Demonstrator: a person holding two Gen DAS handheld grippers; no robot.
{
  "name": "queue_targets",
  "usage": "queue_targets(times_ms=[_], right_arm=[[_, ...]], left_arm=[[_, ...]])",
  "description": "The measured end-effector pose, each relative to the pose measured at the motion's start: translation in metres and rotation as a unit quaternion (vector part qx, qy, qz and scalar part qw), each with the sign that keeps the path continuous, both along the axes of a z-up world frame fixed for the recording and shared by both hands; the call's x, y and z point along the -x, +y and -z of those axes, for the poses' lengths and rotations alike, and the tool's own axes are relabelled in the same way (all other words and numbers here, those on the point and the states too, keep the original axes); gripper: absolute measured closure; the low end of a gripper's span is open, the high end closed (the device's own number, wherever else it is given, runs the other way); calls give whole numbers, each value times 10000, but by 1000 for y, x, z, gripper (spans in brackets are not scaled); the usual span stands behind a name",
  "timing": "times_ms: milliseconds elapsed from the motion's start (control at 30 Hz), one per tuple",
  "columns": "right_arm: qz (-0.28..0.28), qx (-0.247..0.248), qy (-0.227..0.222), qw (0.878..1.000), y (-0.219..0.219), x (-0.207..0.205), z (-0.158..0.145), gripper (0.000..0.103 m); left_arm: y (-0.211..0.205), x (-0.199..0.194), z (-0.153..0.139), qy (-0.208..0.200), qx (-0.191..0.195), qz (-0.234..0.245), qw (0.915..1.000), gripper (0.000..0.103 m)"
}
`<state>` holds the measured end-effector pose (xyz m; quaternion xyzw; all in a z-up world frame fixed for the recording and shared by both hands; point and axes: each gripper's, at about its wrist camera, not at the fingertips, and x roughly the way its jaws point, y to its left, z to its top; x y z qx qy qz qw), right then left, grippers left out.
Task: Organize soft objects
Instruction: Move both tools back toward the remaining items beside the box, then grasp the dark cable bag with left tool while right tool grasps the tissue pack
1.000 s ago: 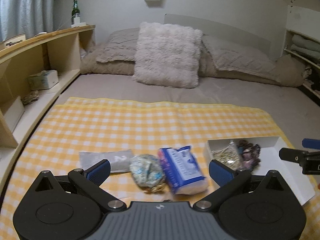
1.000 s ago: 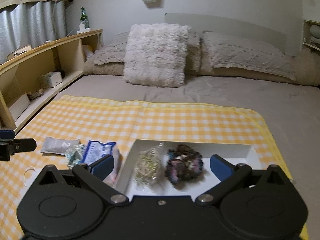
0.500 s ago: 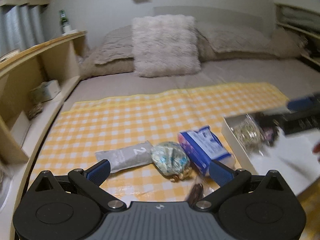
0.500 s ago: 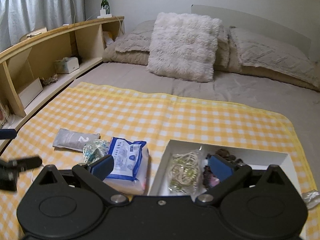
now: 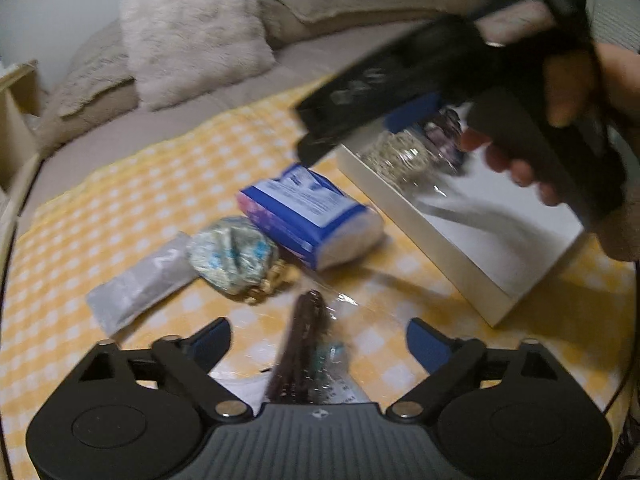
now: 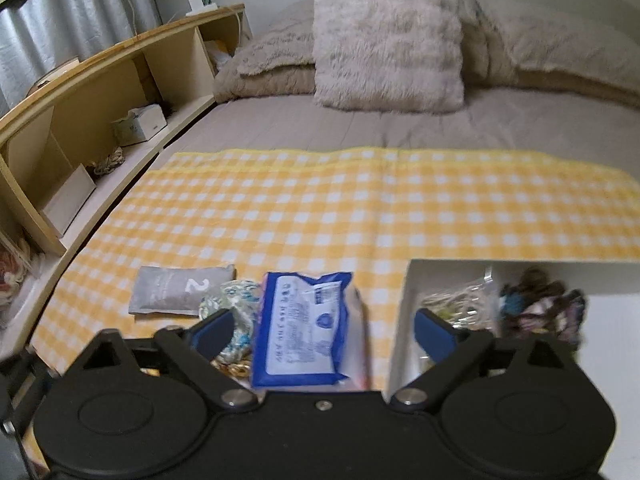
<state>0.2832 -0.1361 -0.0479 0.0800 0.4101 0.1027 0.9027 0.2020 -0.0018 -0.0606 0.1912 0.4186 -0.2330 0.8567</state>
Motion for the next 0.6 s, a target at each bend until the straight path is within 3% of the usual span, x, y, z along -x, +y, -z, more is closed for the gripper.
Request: queue_targets(times_ms=[333,600], right_arm=[[-273,115,633,9976,21,-32,39,27],[-571,252,954,9935,33,-39,59,29]], left_arm=[[-13,-20,27,521,-286,275,9978,37],[-9,-36,41,755,-446,227,9959,59]])
